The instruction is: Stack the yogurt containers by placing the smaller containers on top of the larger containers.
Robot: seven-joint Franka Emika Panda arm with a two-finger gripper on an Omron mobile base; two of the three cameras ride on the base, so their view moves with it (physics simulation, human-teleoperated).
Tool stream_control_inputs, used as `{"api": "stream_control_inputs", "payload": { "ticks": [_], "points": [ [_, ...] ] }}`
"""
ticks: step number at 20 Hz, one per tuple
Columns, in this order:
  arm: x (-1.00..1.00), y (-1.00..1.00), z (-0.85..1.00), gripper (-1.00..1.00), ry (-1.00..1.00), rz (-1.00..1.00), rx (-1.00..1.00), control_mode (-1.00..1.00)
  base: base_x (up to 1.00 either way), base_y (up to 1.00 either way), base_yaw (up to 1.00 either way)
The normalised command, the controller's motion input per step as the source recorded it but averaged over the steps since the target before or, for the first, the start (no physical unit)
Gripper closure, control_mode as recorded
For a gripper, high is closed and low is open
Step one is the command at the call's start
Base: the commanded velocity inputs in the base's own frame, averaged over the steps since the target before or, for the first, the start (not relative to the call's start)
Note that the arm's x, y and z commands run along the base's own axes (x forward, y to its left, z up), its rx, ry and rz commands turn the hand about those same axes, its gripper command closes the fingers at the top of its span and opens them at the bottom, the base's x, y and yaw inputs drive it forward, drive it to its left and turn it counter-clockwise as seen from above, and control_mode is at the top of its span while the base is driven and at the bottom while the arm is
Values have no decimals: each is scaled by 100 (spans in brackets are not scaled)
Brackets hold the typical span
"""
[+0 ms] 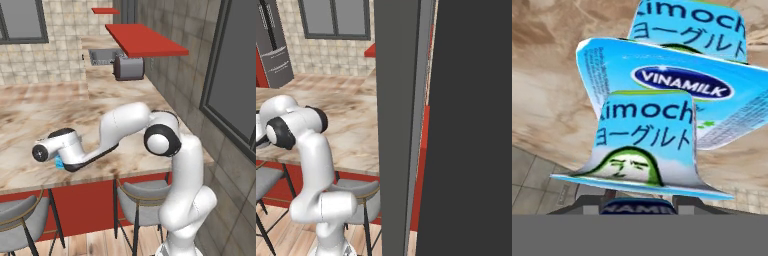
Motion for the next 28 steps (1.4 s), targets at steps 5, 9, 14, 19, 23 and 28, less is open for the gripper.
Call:
{"api": "stream_control_inputs", "payload": {
  "ticks": [5, 9, 14, 19, 23, 28],
  "points": [
    [5, 0, -6, 100, 0, 0, 0, -100, 0, 0, 0],
    [0, 0, -1, 100, -2, 0, 0, -100, 0, 0, 0],
    [0, -2, 0, -100, -6, 0, 2, -100, 0, 0, 0],
    [0, -11, 0, -100, -11, 0, 3, -100, 0, 0, 0],
    [0, -11, 0, -100, -11, 0, 3, -100, 0, 0, 0],
    [-32, 2, 20, -100, -19, 0, 4, -100, 0, 0, 0]
  ]
}}
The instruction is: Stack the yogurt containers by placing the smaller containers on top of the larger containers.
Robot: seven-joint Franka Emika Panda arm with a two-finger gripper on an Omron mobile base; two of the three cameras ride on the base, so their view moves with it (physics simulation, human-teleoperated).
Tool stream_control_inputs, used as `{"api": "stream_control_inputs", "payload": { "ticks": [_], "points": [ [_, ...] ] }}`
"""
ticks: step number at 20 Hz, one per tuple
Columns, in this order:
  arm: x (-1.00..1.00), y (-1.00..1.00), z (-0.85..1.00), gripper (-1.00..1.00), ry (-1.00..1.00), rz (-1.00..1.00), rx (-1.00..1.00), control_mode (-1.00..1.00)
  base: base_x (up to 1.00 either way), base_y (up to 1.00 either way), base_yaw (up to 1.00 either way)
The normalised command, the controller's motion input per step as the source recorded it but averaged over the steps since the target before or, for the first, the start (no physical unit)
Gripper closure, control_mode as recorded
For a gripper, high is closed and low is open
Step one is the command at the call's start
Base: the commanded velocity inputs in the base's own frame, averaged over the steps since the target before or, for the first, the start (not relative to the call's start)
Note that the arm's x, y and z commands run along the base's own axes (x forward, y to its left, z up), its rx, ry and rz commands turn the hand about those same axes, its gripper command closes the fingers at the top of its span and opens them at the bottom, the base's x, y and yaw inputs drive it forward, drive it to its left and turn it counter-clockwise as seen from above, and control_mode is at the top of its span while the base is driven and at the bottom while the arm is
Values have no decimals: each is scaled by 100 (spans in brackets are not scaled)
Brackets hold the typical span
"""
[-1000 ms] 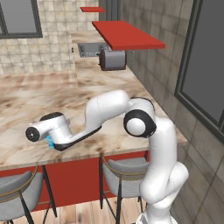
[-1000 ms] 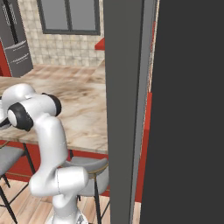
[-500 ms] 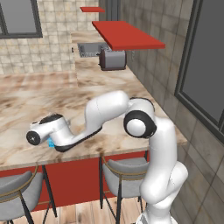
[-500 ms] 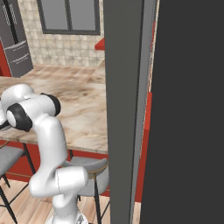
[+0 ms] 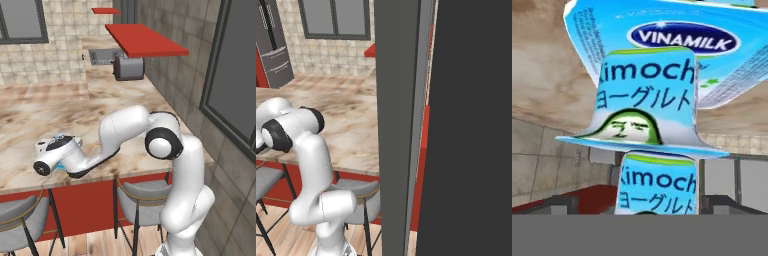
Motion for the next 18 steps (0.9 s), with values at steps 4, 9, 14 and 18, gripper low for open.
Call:
{"api": "stream_control_inputs", "payload": {
  "ticks": [4, 9, 14, 18],
  "points": [
    [-66, 27, 45, -100, -22, 0, 7, -100, 0, 0, 0],
    [-88, 4, 55, -100, -14, 0, 9, -100, 0, 0, 0],
    [-99, -13, 80, -100, -9, 0, 15, -100, 0, 0, 0],
    [-100, -51, 100, -100, -2, 0, 25, -100, 0, 0, 0]
  ]
}}
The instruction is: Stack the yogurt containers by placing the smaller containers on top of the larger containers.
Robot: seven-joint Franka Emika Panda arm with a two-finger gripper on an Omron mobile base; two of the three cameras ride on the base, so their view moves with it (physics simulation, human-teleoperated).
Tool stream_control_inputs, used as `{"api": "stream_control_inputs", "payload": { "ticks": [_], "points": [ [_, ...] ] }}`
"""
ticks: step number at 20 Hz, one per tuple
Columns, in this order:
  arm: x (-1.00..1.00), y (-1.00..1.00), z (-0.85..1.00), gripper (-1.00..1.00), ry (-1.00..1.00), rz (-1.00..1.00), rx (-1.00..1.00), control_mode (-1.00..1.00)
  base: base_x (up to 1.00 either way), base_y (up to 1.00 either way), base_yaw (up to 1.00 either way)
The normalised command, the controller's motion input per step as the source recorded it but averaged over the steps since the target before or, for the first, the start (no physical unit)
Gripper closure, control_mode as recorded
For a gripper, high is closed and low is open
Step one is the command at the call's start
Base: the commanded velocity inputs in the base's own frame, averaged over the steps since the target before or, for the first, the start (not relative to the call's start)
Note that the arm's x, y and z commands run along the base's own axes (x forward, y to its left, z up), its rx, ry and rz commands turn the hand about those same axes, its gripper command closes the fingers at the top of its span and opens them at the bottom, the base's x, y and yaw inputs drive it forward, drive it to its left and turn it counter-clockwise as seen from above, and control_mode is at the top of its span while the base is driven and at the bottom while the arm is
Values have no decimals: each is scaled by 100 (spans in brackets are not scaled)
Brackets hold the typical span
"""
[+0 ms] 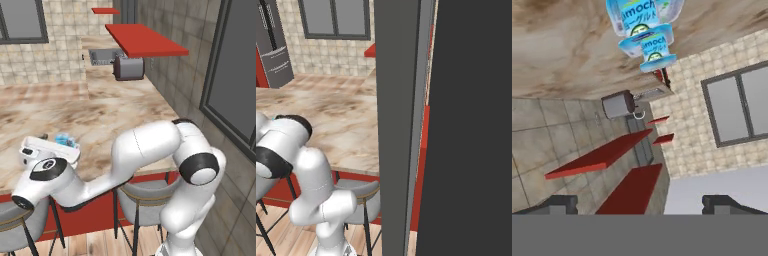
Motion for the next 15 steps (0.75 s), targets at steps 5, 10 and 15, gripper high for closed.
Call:
{"api": "stream_control_inputs", "payload": {
  "ticks": [5, 10, 15],
  "points": [
    [-100, -77, 100, -100, 0, 0, 31, -100, 0, 0, 0],
    [-89, -95, 100, -100, 2, 0, 36, -100, 0, 0, 0],
    [-81, -100, 97, -100, 14, 0, 36, -100, 0, 0, 0]
  ]
}}
